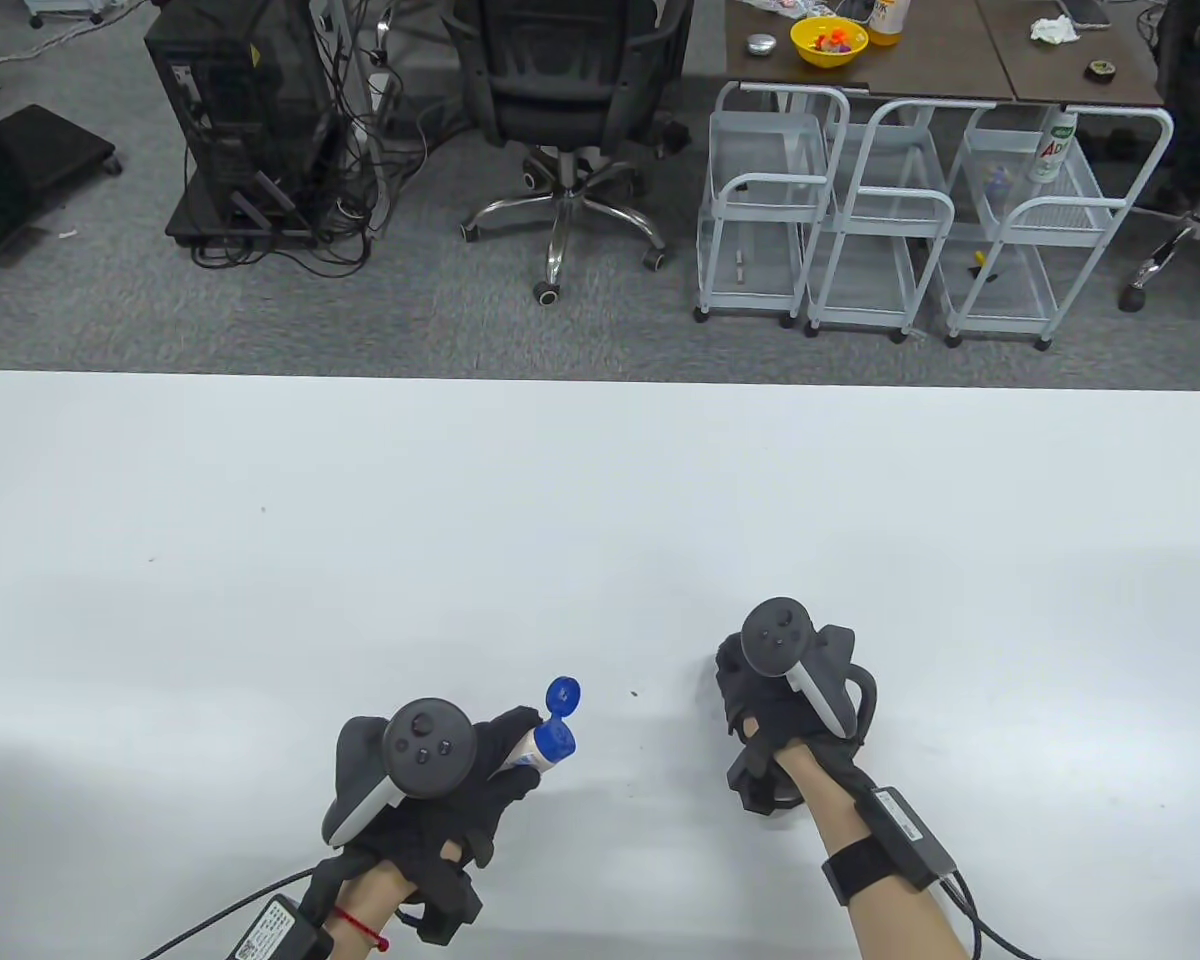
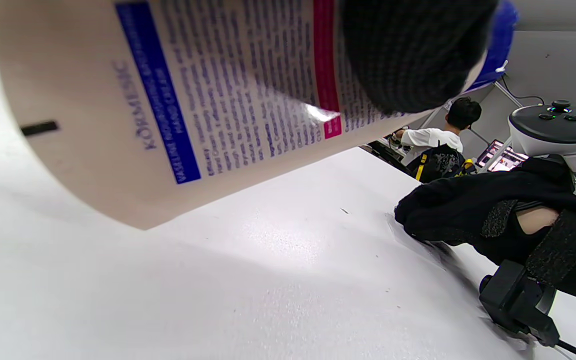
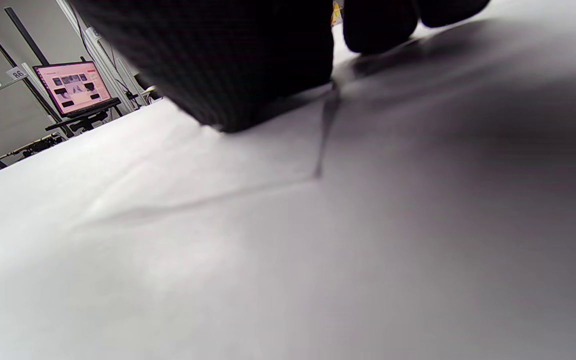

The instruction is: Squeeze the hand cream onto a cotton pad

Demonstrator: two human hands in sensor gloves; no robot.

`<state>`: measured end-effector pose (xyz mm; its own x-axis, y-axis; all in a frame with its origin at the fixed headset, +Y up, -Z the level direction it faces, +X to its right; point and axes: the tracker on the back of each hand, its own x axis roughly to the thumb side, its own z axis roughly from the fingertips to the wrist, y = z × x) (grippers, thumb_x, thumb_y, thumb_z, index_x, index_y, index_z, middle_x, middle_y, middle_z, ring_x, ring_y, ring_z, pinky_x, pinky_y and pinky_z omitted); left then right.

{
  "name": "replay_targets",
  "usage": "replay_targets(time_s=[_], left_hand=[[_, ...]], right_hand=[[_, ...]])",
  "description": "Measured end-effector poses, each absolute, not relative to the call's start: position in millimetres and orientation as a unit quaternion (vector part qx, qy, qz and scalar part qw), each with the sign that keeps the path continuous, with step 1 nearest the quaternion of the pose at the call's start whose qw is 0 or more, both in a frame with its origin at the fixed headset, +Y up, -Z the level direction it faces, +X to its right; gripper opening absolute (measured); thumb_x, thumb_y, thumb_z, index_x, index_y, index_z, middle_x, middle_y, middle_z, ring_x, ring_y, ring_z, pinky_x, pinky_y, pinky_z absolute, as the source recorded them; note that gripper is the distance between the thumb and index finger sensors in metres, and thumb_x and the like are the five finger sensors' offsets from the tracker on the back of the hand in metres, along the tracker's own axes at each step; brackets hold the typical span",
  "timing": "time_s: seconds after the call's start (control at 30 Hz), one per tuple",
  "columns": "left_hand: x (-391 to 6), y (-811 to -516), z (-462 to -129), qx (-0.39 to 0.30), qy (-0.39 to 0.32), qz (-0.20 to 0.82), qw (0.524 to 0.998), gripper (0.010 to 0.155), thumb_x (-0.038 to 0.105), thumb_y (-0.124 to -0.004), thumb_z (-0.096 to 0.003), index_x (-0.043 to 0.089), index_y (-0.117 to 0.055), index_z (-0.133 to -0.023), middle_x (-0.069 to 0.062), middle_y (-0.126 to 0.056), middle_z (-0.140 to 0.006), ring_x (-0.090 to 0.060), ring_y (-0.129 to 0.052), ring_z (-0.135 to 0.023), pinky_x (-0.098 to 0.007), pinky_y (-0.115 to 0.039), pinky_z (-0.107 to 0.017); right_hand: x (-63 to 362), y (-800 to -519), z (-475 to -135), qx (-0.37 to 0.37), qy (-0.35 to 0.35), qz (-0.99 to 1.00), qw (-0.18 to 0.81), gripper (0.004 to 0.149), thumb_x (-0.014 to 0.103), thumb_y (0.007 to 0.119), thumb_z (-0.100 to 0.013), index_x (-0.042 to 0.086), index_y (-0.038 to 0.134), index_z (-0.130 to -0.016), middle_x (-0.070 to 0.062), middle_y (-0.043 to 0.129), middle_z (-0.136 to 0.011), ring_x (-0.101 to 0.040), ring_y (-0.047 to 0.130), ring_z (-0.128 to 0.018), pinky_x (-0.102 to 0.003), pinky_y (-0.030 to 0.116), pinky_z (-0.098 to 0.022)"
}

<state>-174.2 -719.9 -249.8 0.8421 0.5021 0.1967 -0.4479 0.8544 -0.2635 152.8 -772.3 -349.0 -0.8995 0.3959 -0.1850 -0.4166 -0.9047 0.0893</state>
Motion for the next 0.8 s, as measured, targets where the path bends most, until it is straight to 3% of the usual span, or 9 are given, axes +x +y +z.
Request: replay_targets(time_s=[0.27,0.37,0.43,0.47,0.57,0.67,0.8], left_hand=[[-174,-719,-249,-0.101,-0.135,0.245,0.955,0.060,0.047,-0.079,-0.0389,0.034,-0.070,-0.097,0.012,-0.099,-0.086,-0.013,-0.103,-0.070,-0.046,-0.079,-0.061],[-175,-719,-248,-0.101,-0.134,0.250,0.954,0.061,0.047,-0.078,-0.0389,0.033,-0.070,-0.098,0.012,-0.099,-0.085,-0.013,-0.102,-0.072,-0.046,-0.079,-0.062],[-176,-721,-248,-0.126,-0.138,0.281,0.941,0.061,0.047,-0.076,-0.0396,0.033,-0.067,-0.099,0.013,-0.096,-0.087,-0.015,-0.100,-0.079,-0.048,-0.076,-0.064],[-176,-722,-248,-0.137,-0.137,0.301,0.934,0.061,0.046,-0.075,-0.0399,0.033,-0.066,-0.099,0.012,-0.096,-0.086,-0.017,-0.100,-0.082,-0.048,-0.077,-0.064],[-176,-723,-248,-0.150,-0.148,0.336,0.918,0.063,0.046,-0.074,-0.0398,0.032,-0.064,-0.100,0.010,-0.095,-0.085,-0.020,-0.104,-0.079,-0.046,-0.082,-0.062],[-174,-722,-245,-0.141,-0.163,0.335,0.917,0.063,0.046,-0.074,-0.0397,0.031,-0.064,-0.100,0.009,-0.095,-0.084,-0.011,-0.111,-0.065,-0.040,-0.089,-0.055],[-169,-721,-240,-0.136,-0.176,0.332,0.917,0.062,0.047,-0.074,-0.0400,0.032,-0.064,-0.100,0.010,-0.095,-0.086,-0.009,-0.111,-0.064,-0.039,-0.089,-0.054]], right_hand=[[166,-770,-347,-0.079,0.091,0.949,0.293,0.037,0.027,0.088,-0.043,0.013,0.090,-0.077,-0.013,0.076,-0.096,-0.050,0.051,-0.099,-0.066,0.046,-0.068],[173,-761,-342,-0.077,0.096,0.925,0.360,0.037,0.027,0.087,-0.043,0.014,0.088,-0.078,-0.017,0.075,-0.101,-0.056,0.060,-0.097,-0.070,0.051,-0.065],[179,-750,-337,-0.078,0.077,0.908,0.405,0.036,0.027,0.089,-0.043,0.017,0.090,-0.077,-0.019,0.082,-0.097,-0.059,0.082,-0.088,-0.074,0.064,-0.059],[181,-747,-335,-0.072,0.078,0.898,0.426,0.036,0.027,0.089,-0.042,0.018,0.090,-0.077,-0.019,0.086,-0.093,-0.053,0.094,-0.082,-0.071,0.071,-0.057],[184,-740,-325,-0.070,0.077,0.855,0.508,0.036,0.028,0.090,-0.041,0.019,0.091,-0.076,-0.018,0.095,-0.081,-0.046,0.108,-0.069,-0.063,0.085,-0.049],[181,-734,-316,-0.065,0.070,0.829,0.551,0.036,0.030,0.093,-0.040,0.020,0.093,-0.075,-0.014,0.103,-0.071,-0.039,0.115,-0.056,-0.057,0.091,-0.041],[167,-730,-308,-0.041,0.089,0.807,0.583,0.037,0.030,0.096,-0.039,0.019,0.094,-0.074,-0.011,0.106,-0.065,-0.034,0.118,-0.047,-0.053,0.092,-0.037]])
